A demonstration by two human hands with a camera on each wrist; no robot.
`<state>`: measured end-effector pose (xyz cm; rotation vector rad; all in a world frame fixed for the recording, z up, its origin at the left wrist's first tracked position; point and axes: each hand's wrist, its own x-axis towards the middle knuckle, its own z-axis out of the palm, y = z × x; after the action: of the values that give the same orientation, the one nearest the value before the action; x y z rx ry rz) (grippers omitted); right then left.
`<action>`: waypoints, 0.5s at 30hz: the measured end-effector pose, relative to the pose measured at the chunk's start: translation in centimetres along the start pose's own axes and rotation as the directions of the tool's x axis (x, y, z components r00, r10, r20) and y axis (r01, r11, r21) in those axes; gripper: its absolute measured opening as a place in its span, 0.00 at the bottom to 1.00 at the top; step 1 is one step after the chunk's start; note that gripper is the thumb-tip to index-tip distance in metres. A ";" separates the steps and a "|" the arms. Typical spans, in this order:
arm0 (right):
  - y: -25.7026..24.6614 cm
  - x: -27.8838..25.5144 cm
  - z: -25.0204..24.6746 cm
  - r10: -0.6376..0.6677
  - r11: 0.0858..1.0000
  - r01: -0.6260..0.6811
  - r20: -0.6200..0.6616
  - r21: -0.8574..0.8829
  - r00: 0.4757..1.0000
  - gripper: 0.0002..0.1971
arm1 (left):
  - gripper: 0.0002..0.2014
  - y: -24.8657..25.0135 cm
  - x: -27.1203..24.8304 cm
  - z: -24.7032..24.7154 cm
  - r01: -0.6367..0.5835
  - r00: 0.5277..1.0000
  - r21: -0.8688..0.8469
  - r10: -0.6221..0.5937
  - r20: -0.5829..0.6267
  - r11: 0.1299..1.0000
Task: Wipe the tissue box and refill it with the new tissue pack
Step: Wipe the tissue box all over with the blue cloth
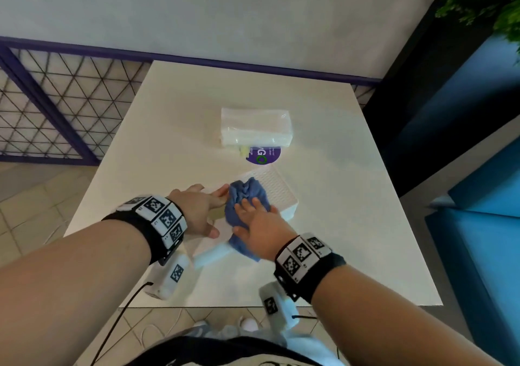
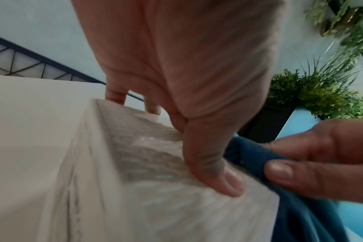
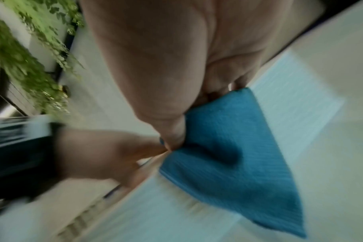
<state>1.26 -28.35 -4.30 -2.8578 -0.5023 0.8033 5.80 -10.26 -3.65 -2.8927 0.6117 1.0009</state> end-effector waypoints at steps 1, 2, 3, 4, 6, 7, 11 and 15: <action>1.4 0.0 -0.5 0.043 0.999 -0.043 -0.024 0.000 0.999 0.30 | 0.48 0.0 0.0 0.0 -0.002 1.000 0.005 0.002 0.007 1.000; 3.0 0.0 -1.1 0.103 0.995 -0.103 -0.045 0.001 0.994 0.29 | 0.48 0.0 -0.1 0.1 -0.002 1.000 0.011 0.002 0.019 1.000; 4.6 0.0 -1.7 0.163 0.987 -0.163 -0.059 0.007 0.985 0.29 | 0.47 0.0 -0.2 0.1 -0.004 1.000 0.006 0.004 0.025 1.000; 5.8 0.1 -2.3 0.205 0.979 -0.204 -0.068 0.028 0.976 0.29 | 0.46 0.1 -0.3 0.1 -0.008 1.000 -0.002 0.008 0.021 1.000; 7.0 0.3 -2.7 0.231 0.966 -0.215 -0.107 0.140 0.967 0.29 | 0.45 0.5 -0.8 0.1 -0.020 0.998 0.014 0.020 -0.054 1.000; 7.0 0.4 -2.6 0.238 0.955 -0.202 -0.155 0.220 0.959 0.29 | 0.44 0.7 -1.0 0.2 -0.025 0.989 0.054 0.033 -0.143 0.998; 6.9 0.5 -1.6 0.317 0.858 -0.126 -0.321 0.497 0.892 0.25 | 0.33 1.7 -1.7 1.7 -0.160 0.919 0.162 0.206 -0.336 0.974; 8.0 -0.5 -2.6 0.459 0.697 -0.144 -0.284 0.702 0.842 0.21 | 0.30 3.2 -1.7 2.3 -0.145 0.941 0.210 0.201 -0.273 0.967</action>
<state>4.46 -36.12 -3.54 -2.3233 0.3040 0.2397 2.02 -12.30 -4.05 -2.8739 0.9361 0.4915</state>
